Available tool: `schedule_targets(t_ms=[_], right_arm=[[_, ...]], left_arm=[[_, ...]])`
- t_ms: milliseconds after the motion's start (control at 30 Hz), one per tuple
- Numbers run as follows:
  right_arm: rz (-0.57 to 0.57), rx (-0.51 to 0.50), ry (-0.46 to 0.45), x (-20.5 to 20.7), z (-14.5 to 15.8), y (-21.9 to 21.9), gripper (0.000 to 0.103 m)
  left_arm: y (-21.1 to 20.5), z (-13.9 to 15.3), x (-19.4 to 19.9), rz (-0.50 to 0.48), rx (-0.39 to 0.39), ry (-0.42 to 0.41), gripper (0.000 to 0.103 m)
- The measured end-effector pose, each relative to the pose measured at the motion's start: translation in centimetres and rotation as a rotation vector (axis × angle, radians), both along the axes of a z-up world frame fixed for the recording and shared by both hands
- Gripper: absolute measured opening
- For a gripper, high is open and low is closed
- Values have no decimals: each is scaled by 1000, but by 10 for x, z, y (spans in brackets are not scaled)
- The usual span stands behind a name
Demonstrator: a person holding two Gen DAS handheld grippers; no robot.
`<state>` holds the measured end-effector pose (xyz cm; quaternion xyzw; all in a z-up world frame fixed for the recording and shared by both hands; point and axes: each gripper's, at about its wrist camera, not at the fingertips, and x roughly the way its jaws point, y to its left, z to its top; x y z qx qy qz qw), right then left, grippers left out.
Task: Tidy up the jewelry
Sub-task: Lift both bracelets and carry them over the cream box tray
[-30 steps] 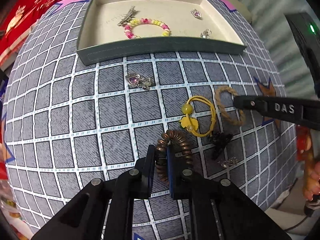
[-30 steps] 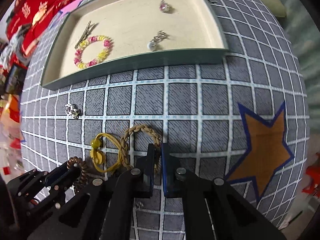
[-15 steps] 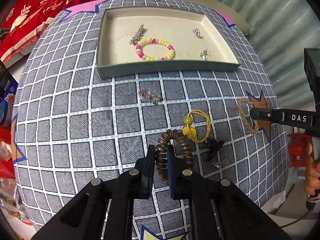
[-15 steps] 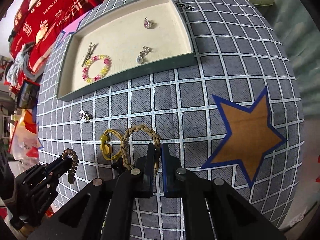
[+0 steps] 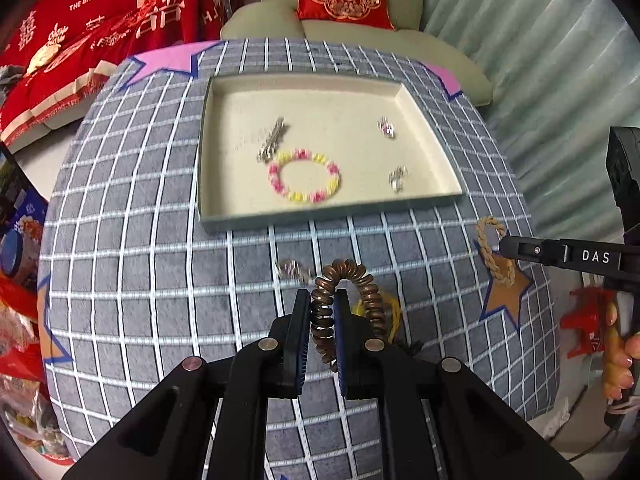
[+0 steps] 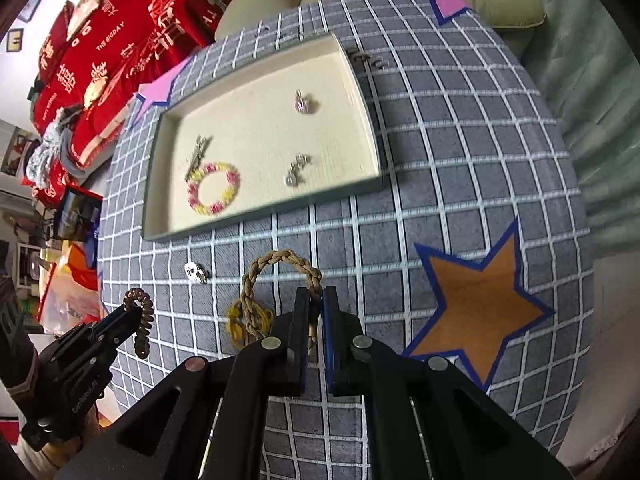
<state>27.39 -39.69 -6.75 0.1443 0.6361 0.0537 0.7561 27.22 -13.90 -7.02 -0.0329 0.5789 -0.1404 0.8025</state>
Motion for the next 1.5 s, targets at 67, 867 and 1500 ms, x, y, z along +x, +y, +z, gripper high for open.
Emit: schedule_targets(t_ms=[67,867,1500], right_arm=[[1,2,-10,5,5,-1,7],[49,23,-57,116,5,10,7],[73,5,2,168,-52,22,7]], left_arm=[[-1,3,7,4,0,-12,21],[-3,1,118,106,35,-73,21],[-40,-64,170,78,176,6,21]])
